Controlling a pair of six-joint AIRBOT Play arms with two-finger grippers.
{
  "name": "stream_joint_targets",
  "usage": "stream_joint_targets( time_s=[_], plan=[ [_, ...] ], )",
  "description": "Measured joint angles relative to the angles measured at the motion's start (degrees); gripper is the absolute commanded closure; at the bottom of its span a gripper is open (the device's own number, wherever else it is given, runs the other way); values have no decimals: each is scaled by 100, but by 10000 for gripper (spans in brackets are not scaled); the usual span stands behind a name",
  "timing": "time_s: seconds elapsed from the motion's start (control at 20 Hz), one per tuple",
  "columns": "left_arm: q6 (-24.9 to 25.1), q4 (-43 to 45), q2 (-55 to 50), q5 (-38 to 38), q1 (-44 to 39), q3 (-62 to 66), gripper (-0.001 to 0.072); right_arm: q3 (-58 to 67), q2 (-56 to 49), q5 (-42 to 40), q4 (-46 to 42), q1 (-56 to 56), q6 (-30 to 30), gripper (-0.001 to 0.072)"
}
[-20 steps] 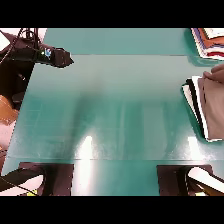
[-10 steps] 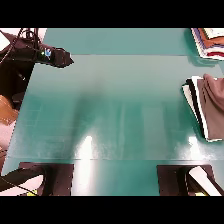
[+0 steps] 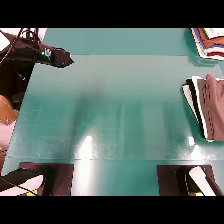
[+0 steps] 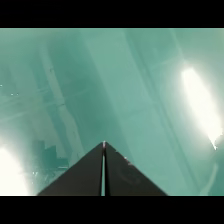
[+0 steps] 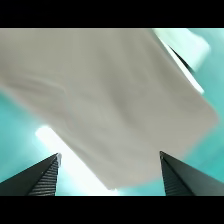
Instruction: Fold the shirts.
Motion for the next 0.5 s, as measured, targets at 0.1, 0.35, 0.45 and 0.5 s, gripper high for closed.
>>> stream_joint_targets(
  time_s=[0.1,0.35,0.45,0.5],
  plan=[
    [-2,0,0,0,0,0,681,273,7,-81,570,555,0,25],
    [-2,0,0,-85,0,0,681,629,13,-634,1410,2573,2,621],
    [-2,0,0,-59,0,0,681,673,13,-909,1543,3346,2,696],
    [-4,0,0,-50,0,0,681,688,13,-1060,1563,3713,0,695]
  ],
)
